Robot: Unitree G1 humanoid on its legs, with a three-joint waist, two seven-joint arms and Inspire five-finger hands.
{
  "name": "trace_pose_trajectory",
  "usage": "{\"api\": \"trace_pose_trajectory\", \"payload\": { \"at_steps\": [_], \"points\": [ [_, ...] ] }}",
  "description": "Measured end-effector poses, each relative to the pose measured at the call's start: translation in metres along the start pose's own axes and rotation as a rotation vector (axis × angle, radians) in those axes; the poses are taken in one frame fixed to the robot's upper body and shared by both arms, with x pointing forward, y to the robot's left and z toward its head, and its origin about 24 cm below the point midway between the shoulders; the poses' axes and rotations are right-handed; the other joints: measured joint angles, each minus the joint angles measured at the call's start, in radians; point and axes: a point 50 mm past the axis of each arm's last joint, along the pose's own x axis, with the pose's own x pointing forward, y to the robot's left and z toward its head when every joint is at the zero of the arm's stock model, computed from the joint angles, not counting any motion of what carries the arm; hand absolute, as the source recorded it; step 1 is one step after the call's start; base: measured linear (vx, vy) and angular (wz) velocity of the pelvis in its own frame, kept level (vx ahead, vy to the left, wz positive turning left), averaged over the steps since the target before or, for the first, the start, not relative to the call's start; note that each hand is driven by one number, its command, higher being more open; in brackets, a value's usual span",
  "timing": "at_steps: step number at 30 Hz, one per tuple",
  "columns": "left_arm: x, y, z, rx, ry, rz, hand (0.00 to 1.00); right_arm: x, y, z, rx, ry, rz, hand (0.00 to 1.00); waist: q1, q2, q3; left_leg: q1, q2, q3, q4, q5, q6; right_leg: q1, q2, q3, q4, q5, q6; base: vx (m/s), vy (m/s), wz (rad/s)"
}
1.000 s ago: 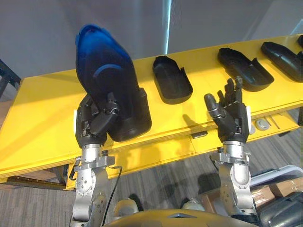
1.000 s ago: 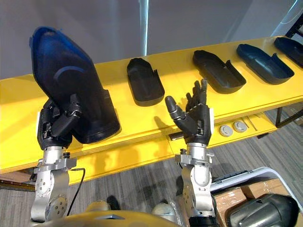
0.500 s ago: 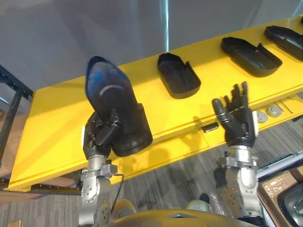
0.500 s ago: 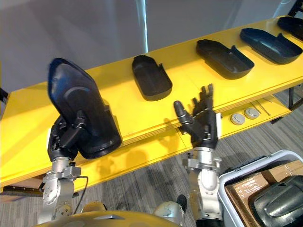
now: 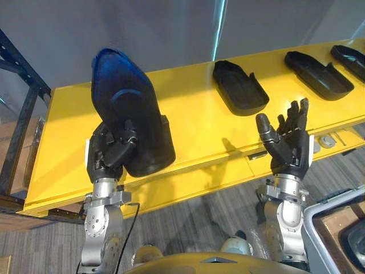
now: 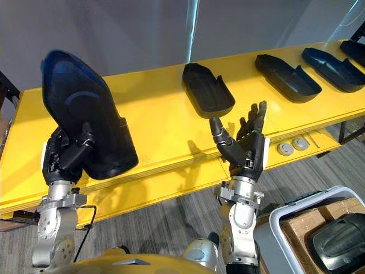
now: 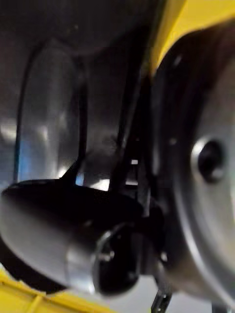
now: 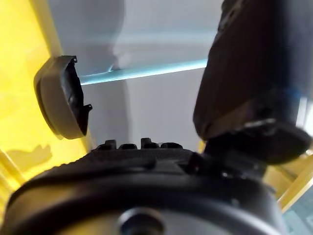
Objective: Walk over and take three plastic housings, then place them on the shelf
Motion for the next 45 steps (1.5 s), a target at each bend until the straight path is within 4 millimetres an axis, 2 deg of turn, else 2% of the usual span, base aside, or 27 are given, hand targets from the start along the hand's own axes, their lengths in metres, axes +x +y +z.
{"api": "trace_pose_trajectory", "payload": {
  "at_steps": [4,6,9,12,17,24,30,39,43,44,45],
  "points": [
    [0.005,-0.012,0.02,0.05,-0.098,-0.058,0.0,0.003,-0.005,0.002,-0.036,0.0,0.05,1.0,0.005,0.012,-0.003,0.028,0.001,-0.009,-0.057,0.033,-0.008,0.045,0.023,-0.03,-0.051,-0.013,0.003,0.06,-0.043,0.11],
    [0.013,-0.016,0.03,0.07,-0.151,-0.074,0.0,0.005,-0.002,0.002,-0.034,-0.004,0.084,1.0,0.008,0.011,-0.006,0.051,0.0,-0.008,-0.08,0.044,-0.02,0.078,0.03,-0.04,-0.075,-0.059,0.007,0.05,-0.065,0.01],
    [0.022,-0.017,0.032,0.075,-0.152,-0.056,0.0,0.008,0.003,0.003,-0.027,-0.008,0.107,1.0,0.006,0.021,-0.017,0.064,0.001,-0.003,-0.12,0.073,-0.031,0.079,0.041,-0.044,-0.078,-0.102,0.016,0.0,-0.065,-0.02],
    [0.029,-0.02,0.028,0.071,-0.096,-0.057,0.0,0.007,0.003,-0.002,-0.02,0.036,0.109,1.0,0.001,0.04,-0.027,0.09,0.012,0.011,-0.178,0.112,-0.041,0.087,0.07,-0.047,-0.101,-0.112,0.017,-0.03,-0.079,-0.13],
    [0.054,-0.016,0.01,0.033,0.049,-0.007,0.0,-0.005,0.015,-0.012,0.007,0.117,0.158,1.0,-0.013,0.031,-0.032,0.12,0.017,0.043,-0.209,0.129,-0.053,0.087,0.086,-0.024,-0.108,-0.138,0.016,-0.07,-0.021,-0.16],
    [0.094,0.01,-0.029,-0.041,0.303,0.167,0.0,-0.012,0.025,-0.018,0.009,0.174,0.263,1.0,-0.041,0.035,-0.033,0.118,0.035,0.076,-0.229,0.161,-0.061,0.046,0.114,0.008,-0.107,-0.133,0.02,-0.03,-0.022,-0.13],
    [0.129,0.034,-0.022,-0.01,0.333,0.242,0.0,-0.014,0.026,-0.019,-0.003,0.191,0.334,1.0,-0.074,0.035,-0.033,0.117,0.035,0.09,-0.228,0.162,-0.061,0.033,0.117,0.025,-0.107,-0.129,0.021,0.01,-0.003,-0.06],
    [0.142,0.038,-0.027,0.017,0.423,0.249,0.0,-0.018,0.03,-0.02,0.008,0.206,0.366,1.0,-0.082,0.036,-0.033,0.12,0.035,0.101,-0.228,0.16,-0.061,0.03,0.118,0.032,-0.107,-0.129,0.021,0.0,-0.001,-0.01],
    [0.142,0.048,-0.028,0.054,0.469,0.242,0.0,-0.02,0.032,-0.021,0.014,0.21,0.375,1.0,-0.102,0.04,-0.031,0.123,0.035,0.106,-0.226,0.158,-0.062,0.03,0.119,0.037,-0.107,-0.129,0.022,0.0,0.002,-0.03],
    [0.143,0.049,-0.028,0.061,0.486,0.24,1.0,-0.02,0.031,-0.021,0.013,0.213,0.374,1.0,-0.1,0.041,-0.03,0.125,0.036,0.112,-0.211,0.148,-0.062,0.03,0.119,0.045,-0.107,-0.128,0.022,0.0,0.007,-0.14],
    [0.143,0.05,-0.029,0.07,0.494,0.244,1.0,-0.021,0.031,-0.021,0.014,0.213,0.374,1.0,-0.099,0.042,-0.029,0.126,0.037,0.115,-0.205,0.144,-0.063,0.03,0.119,0.05,-0.107,-0.127,0.022,0.0,0.009,-0.15]
  ]
}}
